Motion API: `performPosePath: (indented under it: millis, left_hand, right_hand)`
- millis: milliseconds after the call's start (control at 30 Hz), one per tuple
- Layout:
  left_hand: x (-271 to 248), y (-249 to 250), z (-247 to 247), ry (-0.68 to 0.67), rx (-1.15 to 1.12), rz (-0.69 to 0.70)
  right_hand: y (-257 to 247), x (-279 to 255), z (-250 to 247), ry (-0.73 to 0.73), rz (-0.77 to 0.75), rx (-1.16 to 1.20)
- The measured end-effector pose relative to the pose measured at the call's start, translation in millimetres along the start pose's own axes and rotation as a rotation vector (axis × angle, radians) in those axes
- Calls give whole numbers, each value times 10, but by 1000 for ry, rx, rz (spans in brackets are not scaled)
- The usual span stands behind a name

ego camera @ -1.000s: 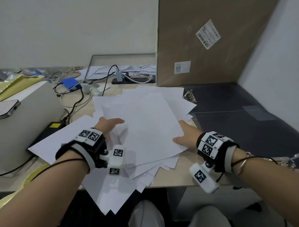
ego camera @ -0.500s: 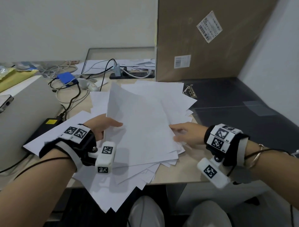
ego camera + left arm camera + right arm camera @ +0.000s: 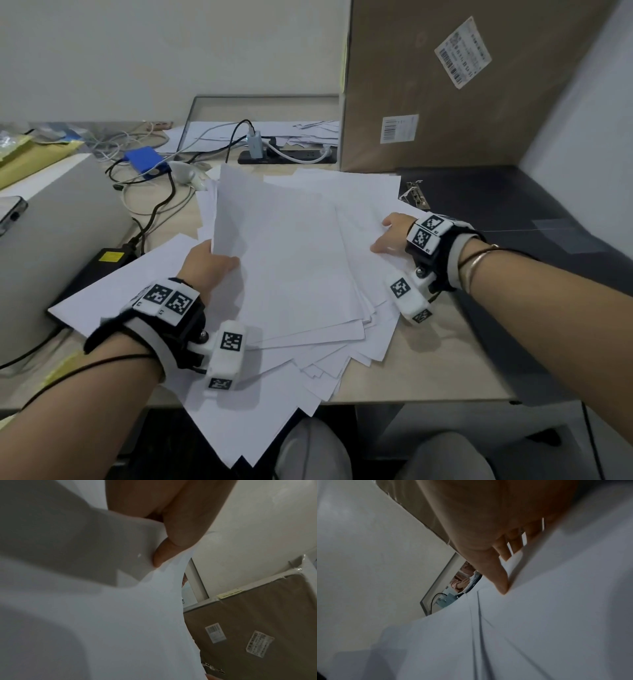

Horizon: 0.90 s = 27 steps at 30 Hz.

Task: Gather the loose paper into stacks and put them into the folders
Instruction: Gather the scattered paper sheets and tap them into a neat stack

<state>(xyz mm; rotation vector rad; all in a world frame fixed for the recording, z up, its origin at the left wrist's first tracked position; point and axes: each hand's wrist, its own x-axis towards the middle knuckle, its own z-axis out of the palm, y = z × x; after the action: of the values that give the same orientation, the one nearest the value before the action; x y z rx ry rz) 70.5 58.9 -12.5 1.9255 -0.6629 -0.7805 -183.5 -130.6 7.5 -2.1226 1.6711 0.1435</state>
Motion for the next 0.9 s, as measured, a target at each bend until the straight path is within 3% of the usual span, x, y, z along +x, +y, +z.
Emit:
performPosePath:
  millis: [233, 433, 633, 900]
  left_hand:
    - [41, -50, -48, -39, -59, -47]
    - [34, -92, -110, 2, -91, -60]
    - [-58, -91, -114, -34, 3, -93]
    - [-185, -97, -138, -49, 109, -85]
  right_hand:
    - [-52, -120, 79, -154, -18, 139]
    - [217, -398, 215, -169, -72, 275]
    - [468, -792, 342, -377, -43, 570]
    - [769, -1045, 263, -197, -17, 480]
